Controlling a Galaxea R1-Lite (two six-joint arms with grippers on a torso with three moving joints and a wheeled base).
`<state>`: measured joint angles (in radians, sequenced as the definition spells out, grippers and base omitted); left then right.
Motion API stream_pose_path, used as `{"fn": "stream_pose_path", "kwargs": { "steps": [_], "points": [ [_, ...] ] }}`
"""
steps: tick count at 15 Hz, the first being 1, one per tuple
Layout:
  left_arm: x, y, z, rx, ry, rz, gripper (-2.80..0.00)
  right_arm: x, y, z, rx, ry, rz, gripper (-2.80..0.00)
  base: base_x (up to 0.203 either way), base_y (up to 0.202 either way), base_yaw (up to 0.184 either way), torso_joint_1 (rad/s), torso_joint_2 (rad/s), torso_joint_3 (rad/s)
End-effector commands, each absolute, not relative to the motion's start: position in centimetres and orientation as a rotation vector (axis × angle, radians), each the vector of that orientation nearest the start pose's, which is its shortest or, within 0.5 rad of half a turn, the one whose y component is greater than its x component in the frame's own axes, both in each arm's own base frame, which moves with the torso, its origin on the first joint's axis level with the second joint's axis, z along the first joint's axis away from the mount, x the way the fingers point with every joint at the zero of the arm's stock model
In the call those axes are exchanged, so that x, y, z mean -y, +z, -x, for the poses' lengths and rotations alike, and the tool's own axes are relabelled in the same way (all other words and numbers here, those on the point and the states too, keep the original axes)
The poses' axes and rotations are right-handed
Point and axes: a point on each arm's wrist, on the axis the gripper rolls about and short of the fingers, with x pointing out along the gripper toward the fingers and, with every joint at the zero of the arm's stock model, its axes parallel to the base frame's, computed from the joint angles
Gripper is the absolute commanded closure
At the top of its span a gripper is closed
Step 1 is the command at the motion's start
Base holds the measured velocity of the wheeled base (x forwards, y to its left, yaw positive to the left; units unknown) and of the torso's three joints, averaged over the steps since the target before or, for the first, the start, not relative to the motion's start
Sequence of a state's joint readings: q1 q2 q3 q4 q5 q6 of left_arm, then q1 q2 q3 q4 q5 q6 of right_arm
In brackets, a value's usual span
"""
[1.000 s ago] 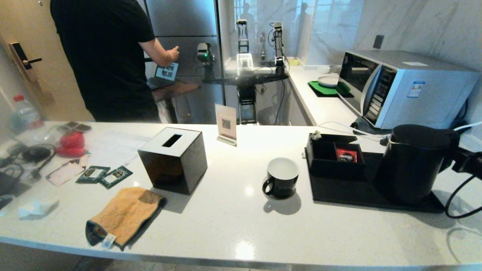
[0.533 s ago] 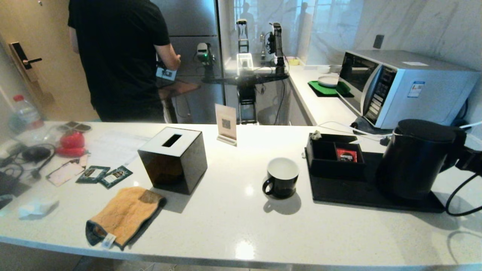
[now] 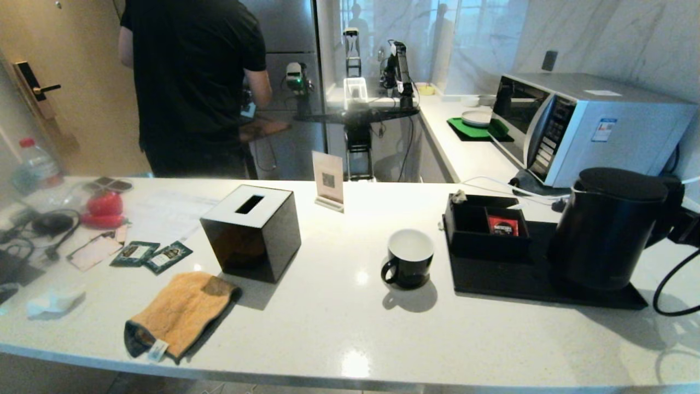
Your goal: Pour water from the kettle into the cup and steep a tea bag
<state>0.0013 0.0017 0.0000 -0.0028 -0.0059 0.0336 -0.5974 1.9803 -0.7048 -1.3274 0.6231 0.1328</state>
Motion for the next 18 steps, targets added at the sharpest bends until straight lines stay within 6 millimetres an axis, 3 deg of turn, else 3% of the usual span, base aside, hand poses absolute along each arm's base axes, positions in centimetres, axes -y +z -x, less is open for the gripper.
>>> {"fn": "stream_pose_path", "kwargs": {
  "steps": [1, 8, 18],
  "points": [
    [0.0, 7.6, 2.3, 0.001, -0.005, -0.034, 0.00, 16.8, 14.9, -28.2, 0.071, 0.046, -0.083, 0.00, 0.000, 0.000, 0.000, 0.000, 0.00, 0.000],
    [0.0, 7.6, 2.3, 0.001, -0.005, -0.034, 0.00, 13.4, 16.6, -26.5, 0.095, 0.056, -0.077, 0.00, 0.000, 0.000, 0.000, 0.000, 0.00, 0.000],
    [0.0, 7.6, 2.3, 0.001, -0.005, -0.034, 0.00, 9.9, 17.1, -23.8, 0.044, 0.052, -0.034, 0.00, 0.000, 0.000, 0.000, 0.000, 0.00, 0.000]
  ]
}}
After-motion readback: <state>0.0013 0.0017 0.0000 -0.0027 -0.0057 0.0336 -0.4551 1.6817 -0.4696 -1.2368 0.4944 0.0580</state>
